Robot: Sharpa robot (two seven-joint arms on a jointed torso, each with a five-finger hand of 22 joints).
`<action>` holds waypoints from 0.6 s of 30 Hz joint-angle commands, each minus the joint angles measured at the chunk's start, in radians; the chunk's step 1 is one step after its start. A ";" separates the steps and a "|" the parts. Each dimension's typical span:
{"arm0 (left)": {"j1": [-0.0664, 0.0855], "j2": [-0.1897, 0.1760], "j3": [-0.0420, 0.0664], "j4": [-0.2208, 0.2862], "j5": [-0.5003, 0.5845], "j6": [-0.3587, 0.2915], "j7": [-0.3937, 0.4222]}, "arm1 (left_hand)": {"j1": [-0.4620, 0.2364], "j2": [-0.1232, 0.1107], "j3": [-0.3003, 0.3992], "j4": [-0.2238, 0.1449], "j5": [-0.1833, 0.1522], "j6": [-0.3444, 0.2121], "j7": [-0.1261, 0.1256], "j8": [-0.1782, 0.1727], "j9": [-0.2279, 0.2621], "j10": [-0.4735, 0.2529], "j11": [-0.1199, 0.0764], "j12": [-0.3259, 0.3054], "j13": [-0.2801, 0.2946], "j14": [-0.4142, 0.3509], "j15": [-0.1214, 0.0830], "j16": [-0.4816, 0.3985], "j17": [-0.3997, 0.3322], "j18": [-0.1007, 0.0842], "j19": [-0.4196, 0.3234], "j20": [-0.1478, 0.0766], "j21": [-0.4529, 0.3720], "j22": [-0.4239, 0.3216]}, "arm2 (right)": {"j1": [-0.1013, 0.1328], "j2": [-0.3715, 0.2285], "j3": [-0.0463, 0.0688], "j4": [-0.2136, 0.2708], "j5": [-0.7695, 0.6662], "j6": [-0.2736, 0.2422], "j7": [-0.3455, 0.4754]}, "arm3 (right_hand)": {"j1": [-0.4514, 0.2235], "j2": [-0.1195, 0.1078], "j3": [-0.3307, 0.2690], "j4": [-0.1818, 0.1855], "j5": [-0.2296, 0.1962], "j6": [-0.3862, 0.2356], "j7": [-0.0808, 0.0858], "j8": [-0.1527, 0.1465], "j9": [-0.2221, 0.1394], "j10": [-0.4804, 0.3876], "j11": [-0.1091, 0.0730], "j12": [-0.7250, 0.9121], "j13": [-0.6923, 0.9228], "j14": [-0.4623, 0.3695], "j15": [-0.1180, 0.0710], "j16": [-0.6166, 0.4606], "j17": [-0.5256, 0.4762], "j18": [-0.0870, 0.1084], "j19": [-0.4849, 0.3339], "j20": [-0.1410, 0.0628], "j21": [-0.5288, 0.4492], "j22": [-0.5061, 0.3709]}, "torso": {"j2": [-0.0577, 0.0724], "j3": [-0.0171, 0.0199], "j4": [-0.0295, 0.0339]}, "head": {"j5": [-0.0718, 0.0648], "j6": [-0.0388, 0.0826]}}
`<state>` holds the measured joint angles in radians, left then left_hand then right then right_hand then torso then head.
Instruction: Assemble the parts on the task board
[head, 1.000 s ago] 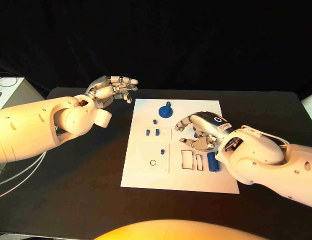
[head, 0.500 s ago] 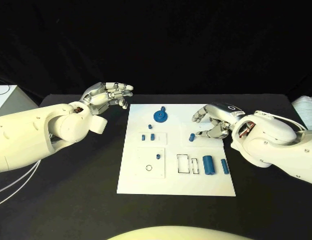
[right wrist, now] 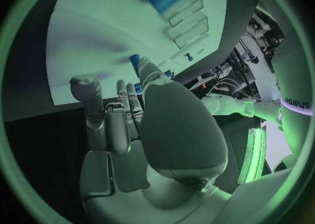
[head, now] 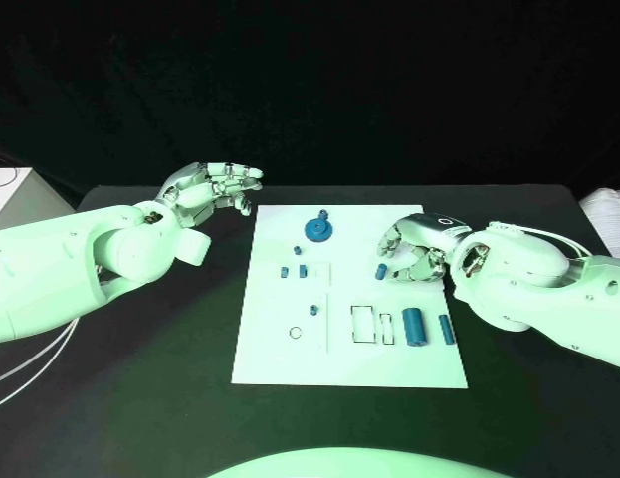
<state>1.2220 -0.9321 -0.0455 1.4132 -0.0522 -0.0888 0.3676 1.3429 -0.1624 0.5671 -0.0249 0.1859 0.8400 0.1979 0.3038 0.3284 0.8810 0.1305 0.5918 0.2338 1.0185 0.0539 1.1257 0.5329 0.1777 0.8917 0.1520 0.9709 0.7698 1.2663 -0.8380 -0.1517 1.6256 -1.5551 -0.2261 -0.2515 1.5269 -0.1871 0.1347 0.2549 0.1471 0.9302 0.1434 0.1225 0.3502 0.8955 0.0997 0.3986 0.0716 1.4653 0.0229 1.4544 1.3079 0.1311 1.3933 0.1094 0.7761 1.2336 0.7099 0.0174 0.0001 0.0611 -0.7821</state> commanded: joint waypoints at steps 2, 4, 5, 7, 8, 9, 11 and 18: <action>0.000 0.000 0.001 0.003 -0.002 0.012 0.003 | -0.001 -0.003 -0.004 0.001 0.000 -0.007 -0.002 0.002 -0.001 -0.007 -0.002 0.006 -0.001 -0.001 0.003 0.001 0.001 0.007 0.009 0.001 -0.002 0.000 | -0.004 0.004 -0.001 0.003 -0.020 0.049 0.000 | 0.011 0.005 0.010 0.004 -0.001 0.012 0.002 0.008 0.002 0.021 -0.005 0.005 0.001 0.051 -0.011 0.000 0.016 -0.008 0.008 0.000 0.010 0.005 | 0.000 0.0001 -0.0017 | 0.003 -0.004; 0.000 0.000 0.001 0.003 -0.002 0.011 0.003 | -0.001 -0.003 -0.004 0.001 0.000 -0.007 -0.002 0.002 -0.001 -0.007 -0.002 0.006 -0.001 -0.001 0.003 0.001 0.001 0.007 0.009 0.001 -0.002 0.000 | -0.005 0.007 -0.002 0.006 -0.016 0.043 0.006 | 0.021 0.010 0.032 0.007 -0.002 0.030 0.003 0.014 0.003 0.046 -0.008 0.002 -0.001 0.053 -0.014 0.002 0.020 -0.010 0.012 -0.004 0.019 0.011 | 0.000 0.0001 -0.0011 | 0.002 -0.004; 0.000 0.000 0.001 0.003 -0.002 0.012 0.003 | -0.001 -0.003 -0.004 0.001 0.000 -0.007 -0.002 0.002 -0.001 -0.007 -0.002 0.006 -0.001 -0.001 0.003 0.001 0.001 0.007 0.009 0.001 -0.002 0.000 | -0.006 0.008 -0.002 0.007 -0.013 0.040 0.008 | 0.027 0.012 0.051 0.009 -0.017 0.041 0.002 0.017 0.003 0.059 -0.009 -0.005 -0.004 0.054 -0.015 0.003 0.022 -0.011 0.014 -0.006 0.025 0.015 | -0.001 -0.0001 -0.0008 | 0.001 -0.005; 0.000 0.000 0.001 0.003 -0.002 0.012 0.003 | -0.001 -0.003 -0.004 0.001 0.000 -0.007 -0.002 0.002 -0.001 -0.007 -0.002 0.006 -0.001 -0.001 0.003 0.001 0.001 0.007 0.009 0.001 -0.002 0.000 | -0.006 0.010 -0.002 0.007 -0.009 0.037 0.010 | 0.032 0.012 0.081 0.014 -0.033 0.057 0.003 0.020 0.002 0.076 -0.008 -0.018 -0.006 0.055 -0.015 0.004 0.025 -0.012 0.017 -0.007 0.032 0.020 | -0.001 -0.0004 -0.0002 | 0.001 -0.005; 0.000 0.000 0.001 0.004 -0.002 0.012 0.003 | -0.001 -0.003 -0.004 0.001 0.000 -0.007 -0.002 0.002 -0.001 -0.007 -0.002 0.006 -0.001 -0.001 0.003 0.001 0.001 0.007 0.009 0.001 -0.002 0.000 | -0.006 0.012 -0.002 0.007 -0.007 0.034 0.012 | 0.032 0.012 0.090 0.016 -0.034 0.061 0.003 0.021 0.002 0.082 -0.009 -0.021 -0.006 0.055 -0.015 0.005 0.026 -0.013 0.017 -0.008 0.032 0.021 | -0.001 -0.0004 -0.0002 | 0.001 -0.005; 0.000 0.000 0.001 0.004 -0.002 0.012 0.003 | -0.001 -0.003 -0.004 0.001 0.000 -0.007 -0.002 0.002 -0.001 -0.007 -0.002 0.006 -0.001 -0.001 0.003 0.001 0.001 0.007 0.009 0.001 -0.002 0.000 | -0.007 0.012 -0.002 0.007 -0.006 0.033 0.013 | 0.032 0.011 0.093 0.017 -0.034 0.062 0.003 0.021 0.001 0.084 -0.009 -0.023 -0.006 0.055 -0.015 0.005 0.026 -0.013 0.017 -0.008 0.033 0.021 | -0.001 -0.0006 0.0001 | 0.001 -0.005; 0.000 0.000 0.001 0.004 -0.002 0.013 0.001 | -0.001 -0.003 -0.004 0.001 0.000 -0.007 -0.002 0.002 -0.001 -0.007 -0.002 0.006 -0.001 -0.001 0.003 0.001 0.001 0.007 0.009 0.001 -0.002 0.000 | -0.007 0.015 -0.002 0.006 -0.003 0.030 0.016 | 0.034 0.008 0.123 0.020 -0.033 0.075 0.003 0.022 0.001 0.103 -0.009 -0.037 -0.007 0.056 -0.016 0.007 0.029 -0.014 0.020 -0.009 0.041 0.027 | -0.001 -0.0001 0.0001 | 0.003 -0.006; 0.000 -0.002 0.001 0.005 -0.002 0.014 -0.003 | -0.002 -0.003 -0.004 0.002 0.000 -0.012 -0.001 0.001 -0.003 -0.010 -0.001 0.006 -0.002 -0.003 0.003 0.001 0.001 0.007 0.010 0.001 -0.003 0.000 | -0.013 0.026 -0.004 -0.002 -0.004 0.033 0.017 | 0.022 -0.013 0.208 0.023 -0.030 0.103 -0.001 0.026 0.000 0.163 -0.015 -0.084 -0.007 0.057 -0.020 0.009 0.033 -0.015 0.021 -0.013 0.050 0.038 | -0.002 -0.0010 -0.0010 | 0.005 -0.007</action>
<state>1.2220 -0.9342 -0.0455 1.4149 -0.0523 -0.0889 0.3630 1.3429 -0.1624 0.5671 -0.0249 0.1859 0.8343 0.1965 0.3038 0.3270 0.8774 0.1268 0.5918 0.2328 1.0185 0.0539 1.1257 0.5329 0.1777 0.8954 0.1557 0.9709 0.7698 1.2558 -0.8139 -0.1545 1.6247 -1.5549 -0.2067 -0.2467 1.5460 -0.1915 0.3382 0.2777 0.1160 1.0266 0.1418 0.1467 0.3509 1.0530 0.0862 0.3170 0.0653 1.4650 0.0087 1.4587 1.3077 0.1312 1.4093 0.1003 0.8229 1.2710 0.7083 0.0170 -0.0004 0.0654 -0.7887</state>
